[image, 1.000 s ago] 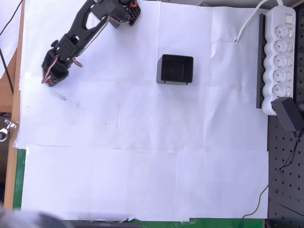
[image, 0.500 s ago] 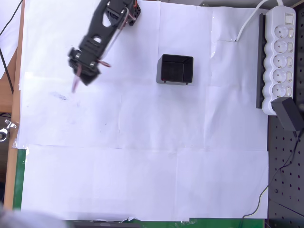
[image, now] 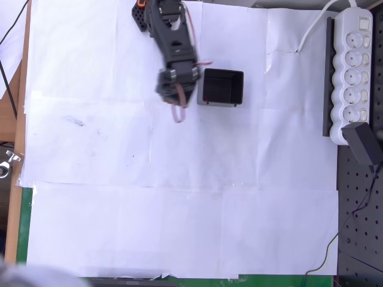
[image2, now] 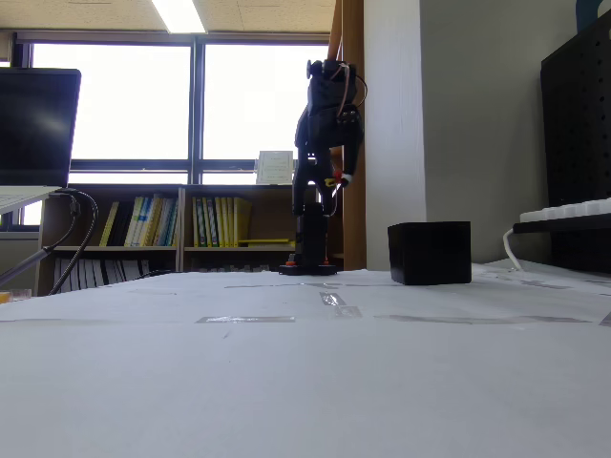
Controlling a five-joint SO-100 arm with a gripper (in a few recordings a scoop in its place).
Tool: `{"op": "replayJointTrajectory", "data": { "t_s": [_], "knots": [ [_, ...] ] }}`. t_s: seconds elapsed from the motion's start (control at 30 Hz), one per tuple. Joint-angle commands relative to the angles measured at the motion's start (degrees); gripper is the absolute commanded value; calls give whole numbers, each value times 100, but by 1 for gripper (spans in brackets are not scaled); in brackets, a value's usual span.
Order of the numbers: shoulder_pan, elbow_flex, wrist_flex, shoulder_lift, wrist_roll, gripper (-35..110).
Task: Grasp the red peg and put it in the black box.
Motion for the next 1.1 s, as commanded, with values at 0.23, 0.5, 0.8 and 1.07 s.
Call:
{"op": "replayJointTrajectory", "data": {
  "t_s": [0.23, 0.5, 0.8, 1.07],
  "knots": [
    [-1960, -316, 369, -536, 334, 0],
    [-2250, -729, -527, -483, 536, 0],
    [-2057, -615, -756, -483, -132, 45],
    [-2048, -404, -633, -483, -9, 47]
  ]
}}
